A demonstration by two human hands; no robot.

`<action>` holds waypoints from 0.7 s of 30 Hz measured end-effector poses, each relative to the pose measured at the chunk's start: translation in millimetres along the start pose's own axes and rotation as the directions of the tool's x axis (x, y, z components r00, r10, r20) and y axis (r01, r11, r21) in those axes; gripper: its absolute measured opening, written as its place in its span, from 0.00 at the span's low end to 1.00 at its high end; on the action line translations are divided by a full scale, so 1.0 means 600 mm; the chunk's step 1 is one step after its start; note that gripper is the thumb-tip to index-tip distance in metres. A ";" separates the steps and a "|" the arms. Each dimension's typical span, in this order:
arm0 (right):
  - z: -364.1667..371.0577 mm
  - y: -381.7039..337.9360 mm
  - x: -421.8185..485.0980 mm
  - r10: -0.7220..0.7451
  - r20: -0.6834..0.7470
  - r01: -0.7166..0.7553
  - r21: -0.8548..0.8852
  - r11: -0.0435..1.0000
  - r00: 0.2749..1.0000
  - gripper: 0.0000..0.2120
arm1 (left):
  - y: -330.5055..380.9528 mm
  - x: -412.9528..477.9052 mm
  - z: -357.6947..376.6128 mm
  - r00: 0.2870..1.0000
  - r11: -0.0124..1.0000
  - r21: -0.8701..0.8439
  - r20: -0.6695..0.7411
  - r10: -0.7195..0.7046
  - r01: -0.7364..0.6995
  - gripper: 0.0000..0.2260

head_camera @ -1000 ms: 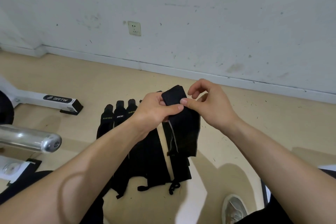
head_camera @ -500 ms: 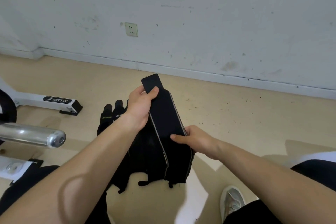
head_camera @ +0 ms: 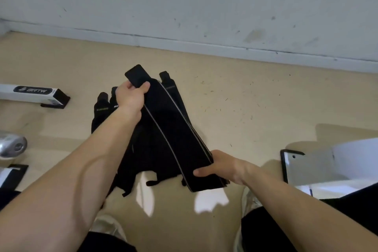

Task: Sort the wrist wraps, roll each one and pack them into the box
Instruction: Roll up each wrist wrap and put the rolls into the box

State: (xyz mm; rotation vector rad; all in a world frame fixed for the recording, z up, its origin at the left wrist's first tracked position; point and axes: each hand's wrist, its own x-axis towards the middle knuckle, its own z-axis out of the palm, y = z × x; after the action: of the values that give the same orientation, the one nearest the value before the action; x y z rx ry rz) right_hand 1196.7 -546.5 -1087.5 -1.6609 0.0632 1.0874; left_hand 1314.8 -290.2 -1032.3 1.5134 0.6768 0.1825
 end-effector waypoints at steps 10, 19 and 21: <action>-0.004 -0.186 -0.026 -0.210 -0.247 0.277 0.280 0.919 0.946 0.11 | 0.018 -0.068 0.004 0.939 0.889 0.454 0.274 -0.208 0.064 0.34; 0.002 -0.310 -0.098 -0.103 -0.332 0.270 0.510 0.817 0.938 0.10 | 0.125 -0.201 -0.048 0.805 0.966 0.222 0.545 -0.235 0.131 0.12; -0.002 -0.319 -0.111 -0.108 -0.328 0.275 0.521 0.808 0.939 0.12 | 0.127 -0.212 -0.062 0.800 0.972 0.226 0.571 -0.183 0.061 0.08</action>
State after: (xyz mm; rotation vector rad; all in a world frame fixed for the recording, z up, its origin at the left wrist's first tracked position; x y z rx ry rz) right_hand 1261.8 -501.3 -901.3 -1.2340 0.3607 0.5827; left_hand 1215.5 -317.4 -919.4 1.5937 0.2870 -0.4623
